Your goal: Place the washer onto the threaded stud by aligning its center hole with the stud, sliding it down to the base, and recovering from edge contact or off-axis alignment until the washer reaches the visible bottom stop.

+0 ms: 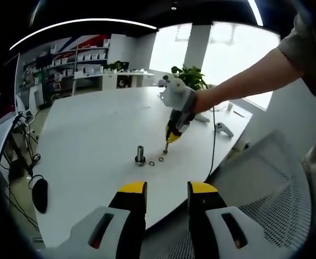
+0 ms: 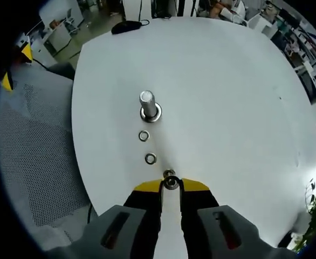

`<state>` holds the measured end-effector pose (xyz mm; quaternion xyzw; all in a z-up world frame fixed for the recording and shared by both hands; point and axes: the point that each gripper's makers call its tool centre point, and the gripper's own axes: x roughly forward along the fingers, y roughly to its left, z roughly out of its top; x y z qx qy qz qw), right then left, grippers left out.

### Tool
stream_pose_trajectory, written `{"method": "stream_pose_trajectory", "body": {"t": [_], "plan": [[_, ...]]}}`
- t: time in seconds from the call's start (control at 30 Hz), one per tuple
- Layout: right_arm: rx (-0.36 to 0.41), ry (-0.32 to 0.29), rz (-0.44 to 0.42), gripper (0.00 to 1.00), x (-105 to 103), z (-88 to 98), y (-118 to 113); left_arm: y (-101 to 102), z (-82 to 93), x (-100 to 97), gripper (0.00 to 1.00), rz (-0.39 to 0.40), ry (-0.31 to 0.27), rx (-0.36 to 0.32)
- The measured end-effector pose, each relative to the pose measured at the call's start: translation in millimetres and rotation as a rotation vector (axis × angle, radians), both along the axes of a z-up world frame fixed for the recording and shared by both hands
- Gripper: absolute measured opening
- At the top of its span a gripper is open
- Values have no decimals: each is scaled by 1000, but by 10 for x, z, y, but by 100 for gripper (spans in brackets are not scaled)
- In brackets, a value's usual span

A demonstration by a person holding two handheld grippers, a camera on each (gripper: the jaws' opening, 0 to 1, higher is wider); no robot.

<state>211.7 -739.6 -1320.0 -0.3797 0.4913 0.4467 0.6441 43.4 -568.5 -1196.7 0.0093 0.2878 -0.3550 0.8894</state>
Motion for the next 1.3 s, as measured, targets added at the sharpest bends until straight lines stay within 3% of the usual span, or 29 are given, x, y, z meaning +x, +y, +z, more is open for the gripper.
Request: {"method": "stream_pose_trajectory", "body": {"t": [0.9,1.3], "plan": [[-62,74,-6,14,-68,-462,-3,15,-28,-5,28,7,13,8],[-64,86,-25,15,-64,-466,-7,4,-30,-8,28,1,14,7]]}}
